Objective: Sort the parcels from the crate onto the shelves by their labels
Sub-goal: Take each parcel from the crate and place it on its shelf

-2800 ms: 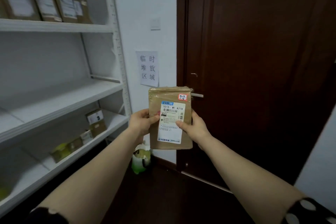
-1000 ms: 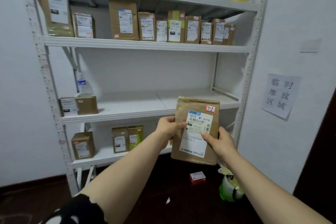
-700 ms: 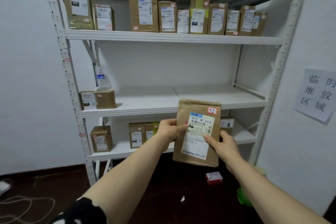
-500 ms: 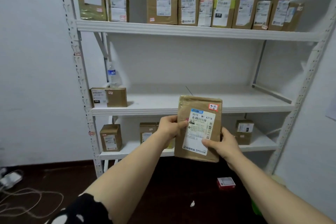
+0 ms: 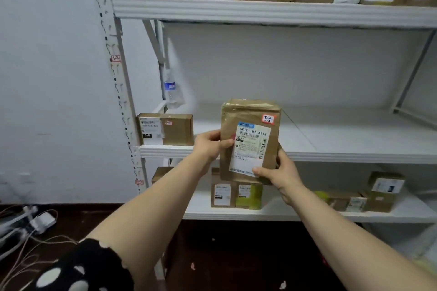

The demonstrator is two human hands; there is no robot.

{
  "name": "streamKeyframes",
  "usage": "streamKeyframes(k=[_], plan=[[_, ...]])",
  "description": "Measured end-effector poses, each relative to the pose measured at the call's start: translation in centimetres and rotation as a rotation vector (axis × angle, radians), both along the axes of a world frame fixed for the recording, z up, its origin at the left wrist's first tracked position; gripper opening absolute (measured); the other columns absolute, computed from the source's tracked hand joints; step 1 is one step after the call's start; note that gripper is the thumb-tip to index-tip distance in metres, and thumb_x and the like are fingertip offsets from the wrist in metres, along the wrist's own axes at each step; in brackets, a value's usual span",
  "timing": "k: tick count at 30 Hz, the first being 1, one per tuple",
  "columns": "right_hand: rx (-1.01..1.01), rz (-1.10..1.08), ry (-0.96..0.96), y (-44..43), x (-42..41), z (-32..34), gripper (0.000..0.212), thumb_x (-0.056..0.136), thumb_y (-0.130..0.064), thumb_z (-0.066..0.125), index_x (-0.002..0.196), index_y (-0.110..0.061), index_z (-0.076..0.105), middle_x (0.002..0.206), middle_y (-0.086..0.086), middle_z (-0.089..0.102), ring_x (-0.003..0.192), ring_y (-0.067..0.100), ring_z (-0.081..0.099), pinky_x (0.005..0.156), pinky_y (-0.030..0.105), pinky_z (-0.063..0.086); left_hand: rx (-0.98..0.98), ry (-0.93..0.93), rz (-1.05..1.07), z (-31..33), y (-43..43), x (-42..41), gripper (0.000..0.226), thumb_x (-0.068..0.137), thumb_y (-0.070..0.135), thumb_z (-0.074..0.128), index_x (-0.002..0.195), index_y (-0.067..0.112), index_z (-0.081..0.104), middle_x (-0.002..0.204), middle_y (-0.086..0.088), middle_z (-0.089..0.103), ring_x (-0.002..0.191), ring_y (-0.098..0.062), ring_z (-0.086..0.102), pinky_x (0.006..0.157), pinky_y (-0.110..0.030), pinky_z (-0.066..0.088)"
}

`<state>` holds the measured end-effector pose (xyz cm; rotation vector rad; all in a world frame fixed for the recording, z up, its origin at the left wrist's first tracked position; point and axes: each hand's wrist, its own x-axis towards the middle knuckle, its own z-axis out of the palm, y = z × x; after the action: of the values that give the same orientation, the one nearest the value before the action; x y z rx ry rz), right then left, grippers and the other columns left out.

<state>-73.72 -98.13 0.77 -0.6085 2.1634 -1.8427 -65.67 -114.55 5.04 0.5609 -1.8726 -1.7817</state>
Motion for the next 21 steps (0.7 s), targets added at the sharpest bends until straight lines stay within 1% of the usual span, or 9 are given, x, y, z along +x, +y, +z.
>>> streamKeyframes(k=[2,5,7,10,13,16,18,19,21], plan=[[0.023,0.002,0.035,-2.2,-2.0,0.0,0.081,0.065,0.002,0.081,0.135,-0.017,0.044,0.109,-0.006,0.062,0.102,0.014,0.059,0.09,0.04,0.053,-0.026,0.002,0.018,0.2,-1.8,-1.6,0.032,0.081,-0.001,0.069,0.112,0.004,0.066,0.102,-0.006,0.07,0.09,-0.015,0.065,0.077,-0.018,0.052],[0.075,0.039,0.12,-5.3,-5.3,-0.1,0.089,0.068,-0.001,0.081,0.142,-0.017,0.035,0.124,-0.002,0.057,0.111,0.014,0.053,0.088,0.029,0.046,-0.078,-0.006,0.057,0.3,-4.6,-4.4,0.031,0.081,-0.001,0.069,0.111,0.003,0.067,0.096,-0.002,0.068,0.089,-0.013,0.064,0.066,-0.009,0.049],[0.096,0.059,0.173,-7.5,-7.7,-0.5,0.09,0.069,-0.001,0.08,0.143,-0.017,0.032,0.13,0.0,0.055,0.119,0.017,0.051,0.089,0.028,0.043,-0.121,-0.042,0.097,0.0,-6.6,-6.4,0.031,0.079,0.002,0.072,0.11,0.005,0.068,0.097,-0.002,0.069,0.09,-0.014,0.064,0.073,-0.015,0.047],[0.142,0.054,0.219,-10.7,-11.4,-1.2,0.095,0.07,-0.004,0.08,0.146,-0.022,0.026,0.134,0.0,0.054,0.125,0.02,0.049,0.096,0.033,0.044,-0.237,-0.139,0.156,-0.5,-9.9,-9.5,0.03,0.076,0.007,0.076,0.106,0.009,0.071,0.1,-0.002,0.072,0.092,-0.014,0.066,0.085,-0.027,0.051],[0.142,0.114,0.252,-13.8,-14.4,-1.8,0.103,0.07,-0.004,0.079,0.15,-0.029,0.018,0.137,-0.001,0.052,0.125,0.02,0.048,0.101,0.038,0.043,-0.39,-0.203,0.226,-0.6,-12.9,-11.7,0.04,0.071,0.01,0.08,0.108,0.015,0.066,0.095,-0.003,0.072,0.088,-0.017,0.068,0.084,-0.036,0.055],[0.123,0.159,0.238,-16.1,-15.8,-2.8,0.102,0.073,-0.002,0.077,0.151,-0.028,0.016,0.138,-0.001,0.051,0.126,0.019,0.047,0.098,0.025,0.04,-0.565,-0.328,0.299,-0.9,-15.3,-13.0,0.059,0.072,0.021,0.081,0.123,0.021,0.052,0.098,0.0,0.07,0.091,-0.017,0.066,0.079,-0.035,0.053],[0.097,0.178,0.199,-17.1,-16.1,-3.6,0.1,0.075,0.004,0.073,0.151,-0.024,0.014,0.14,0.001,0.049,0.128,0.019,0.045,0.088,0.01,0.036,-0.725,-0.425,0.332,-1.6,-16.5,-13.7,0.057,0.073,0.03,0.079,0.121,0.024,0.051,0.104,0.004,0.069,0.098,-0.018,0.063,0.083,-0.037,0.05],[0.088,0.19,0.188,-17.5,-16.2,-3.9,0.1,0.076,0.005,0.072,0.151,-0.023,0.014,0.141,0.001,0.047,0.129,0.018,0.043,0.085,0.007,0.034,-0.824,-0.46,0.349,-1.9,-17.1,-14.0,0.053,0.072,0.037,0.078,0.117,0.026,0.053,0.106,0.004,0.068,0.103,-0.019,0.06,0.084,-0.037,0.049],[0.092,0.194,0.174,-18.1,-16.5,-4.3,0.1,0.077,0.004,0.072,0.152,-0.024,0.012,0.142,0.001,0.046,0.131,0.018,0.042,0.092,0.014,0.036,-0.978,-0.503,0.354,-2.4,-18.2,-14.0,0.05,0.071,0.047,0.074,0.114,0.029,0.056,0.112,0.004,0.064,0.113,-0.021,0.05,0.087,-0.036,0.045]])
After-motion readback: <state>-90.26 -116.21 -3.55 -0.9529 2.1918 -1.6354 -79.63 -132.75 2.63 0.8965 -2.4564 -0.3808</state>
